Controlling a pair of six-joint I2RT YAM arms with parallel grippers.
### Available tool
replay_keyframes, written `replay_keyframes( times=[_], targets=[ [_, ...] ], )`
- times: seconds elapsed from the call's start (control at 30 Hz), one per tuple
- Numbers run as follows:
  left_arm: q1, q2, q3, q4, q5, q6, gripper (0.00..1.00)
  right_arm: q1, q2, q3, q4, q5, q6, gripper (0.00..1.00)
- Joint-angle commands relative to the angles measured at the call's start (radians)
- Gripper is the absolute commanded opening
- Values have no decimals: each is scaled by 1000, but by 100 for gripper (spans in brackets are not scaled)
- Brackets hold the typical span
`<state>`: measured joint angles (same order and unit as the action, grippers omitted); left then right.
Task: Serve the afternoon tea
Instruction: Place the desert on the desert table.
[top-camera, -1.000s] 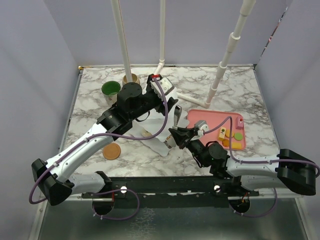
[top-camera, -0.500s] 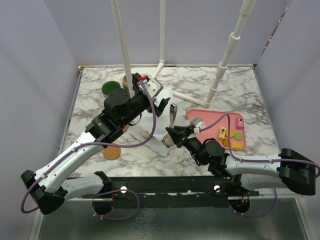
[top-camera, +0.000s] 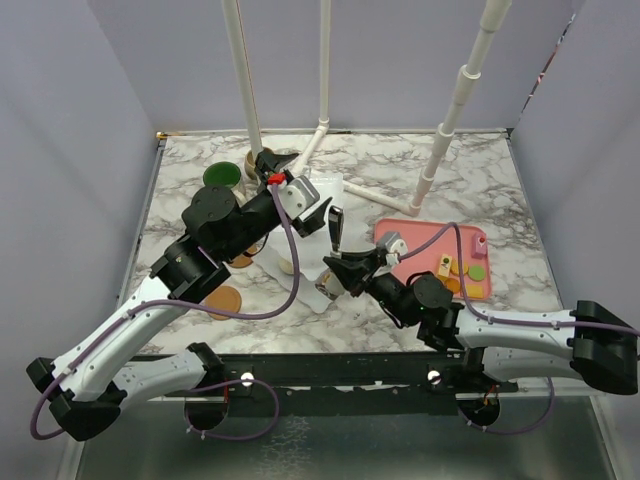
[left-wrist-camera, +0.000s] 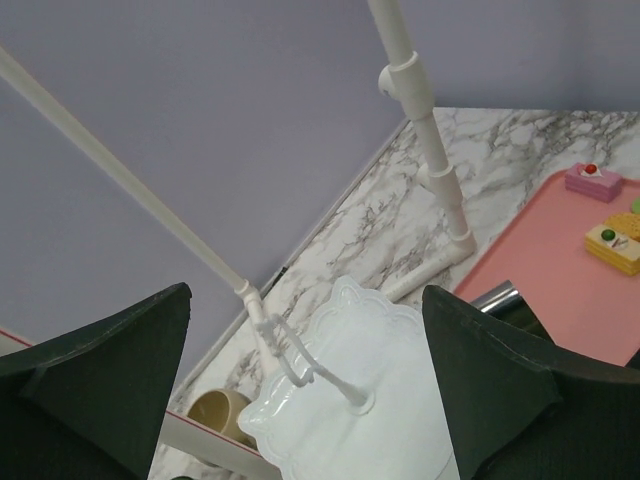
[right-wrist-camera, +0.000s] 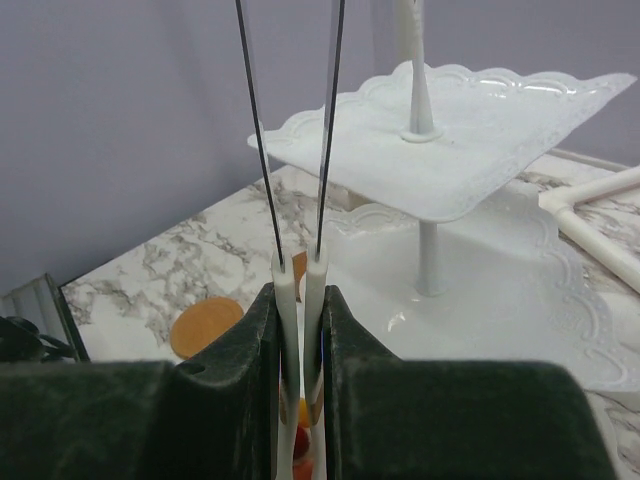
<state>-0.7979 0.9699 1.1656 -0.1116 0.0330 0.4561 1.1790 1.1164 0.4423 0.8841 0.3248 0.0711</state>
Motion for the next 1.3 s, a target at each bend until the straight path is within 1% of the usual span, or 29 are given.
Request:
replay_keyframes(
  times=[0.0,0.13,0.4,0.7,1.03,1.27],
  targets=[
    [-10,27,59,-68,128,117,99,7,-56,56,-11,-64,6,8],
    [-27,48,75,-69,146,125,99,7,-81,75,-41,-73,-5,8],
    [-92,93,106,-70,193,141,99,7,-78,91,-118,-72,3,8],
    [-160,105,94,-152,278,201,99,7,-91,84,-156,-50,19,8],
    [-184,116,78,-226,351,204,99,7,-83,105,-231,-55,30,8],
    [-185,101,83,-221,297,242,99,6,-144,65,-303,-46,41,6]
  ],
)
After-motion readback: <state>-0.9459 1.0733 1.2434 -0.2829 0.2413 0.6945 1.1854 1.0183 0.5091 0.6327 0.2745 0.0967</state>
